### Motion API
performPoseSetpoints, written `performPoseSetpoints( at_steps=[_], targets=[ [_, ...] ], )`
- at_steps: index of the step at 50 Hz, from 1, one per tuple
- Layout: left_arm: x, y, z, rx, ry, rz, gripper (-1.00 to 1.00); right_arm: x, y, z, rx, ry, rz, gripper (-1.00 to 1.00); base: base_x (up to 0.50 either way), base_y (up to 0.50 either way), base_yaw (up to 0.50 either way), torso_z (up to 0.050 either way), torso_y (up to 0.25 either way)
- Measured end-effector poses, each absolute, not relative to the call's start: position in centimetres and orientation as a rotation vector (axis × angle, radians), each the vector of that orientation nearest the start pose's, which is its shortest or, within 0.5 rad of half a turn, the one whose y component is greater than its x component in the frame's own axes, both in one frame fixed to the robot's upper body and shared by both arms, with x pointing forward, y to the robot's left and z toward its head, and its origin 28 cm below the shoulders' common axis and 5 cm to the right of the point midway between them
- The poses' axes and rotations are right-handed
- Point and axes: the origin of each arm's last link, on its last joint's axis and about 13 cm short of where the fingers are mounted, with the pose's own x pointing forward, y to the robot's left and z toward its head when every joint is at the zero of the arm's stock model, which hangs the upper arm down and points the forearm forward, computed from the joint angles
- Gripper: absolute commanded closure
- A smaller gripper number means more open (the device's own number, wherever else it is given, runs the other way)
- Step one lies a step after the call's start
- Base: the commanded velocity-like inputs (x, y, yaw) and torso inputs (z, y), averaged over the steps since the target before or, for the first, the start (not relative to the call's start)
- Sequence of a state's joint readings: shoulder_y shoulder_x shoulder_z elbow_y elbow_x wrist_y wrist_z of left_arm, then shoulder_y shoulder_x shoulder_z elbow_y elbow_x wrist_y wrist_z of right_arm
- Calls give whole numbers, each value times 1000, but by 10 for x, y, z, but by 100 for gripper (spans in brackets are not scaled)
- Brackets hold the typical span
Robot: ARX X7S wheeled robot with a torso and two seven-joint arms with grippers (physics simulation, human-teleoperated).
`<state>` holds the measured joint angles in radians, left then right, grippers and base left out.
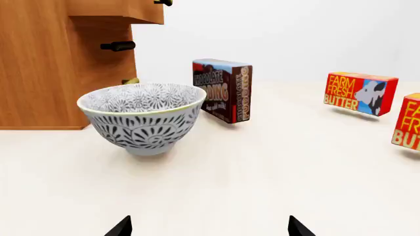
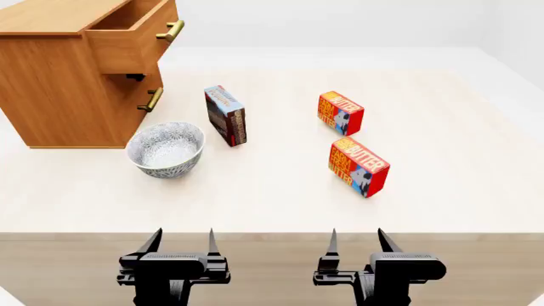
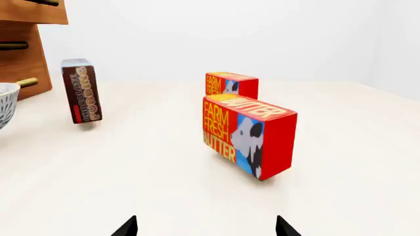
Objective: Put the butter at the front in the top drawer of the cabinet and close it.
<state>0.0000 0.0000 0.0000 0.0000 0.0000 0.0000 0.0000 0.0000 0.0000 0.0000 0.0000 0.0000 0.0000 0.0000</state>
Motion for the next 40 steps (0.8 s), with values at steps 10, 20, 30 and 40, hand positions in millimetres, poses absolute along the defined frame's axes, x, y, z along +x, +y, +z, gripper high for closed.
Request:
performPoseSetpoints(
  at_steps=[10, 20, 30, 40],
  targets=[
    [209, 205, 13, 13, -5, -9, -100, 211, -96, 13, -5, 9, -4, -100, 0, 0, 0, 3, 0],
    [208, 206, 16, 23, -12, -14, -100, 211, -97, 16, 2, 9, -16, -100, 0, 0, 0, 50, 0],
    [212, 210, 43, 24, -34, -10, -100, 218, -100, 38, 15, -29, -46, -100, 0, 0, 0, 50, 0],
    [225, 216, 99, 57, -89, -29, -100, 239, -107, 89, 19, -92, -65, -100, 0, 0, 0, 50, 0]
  ],
)
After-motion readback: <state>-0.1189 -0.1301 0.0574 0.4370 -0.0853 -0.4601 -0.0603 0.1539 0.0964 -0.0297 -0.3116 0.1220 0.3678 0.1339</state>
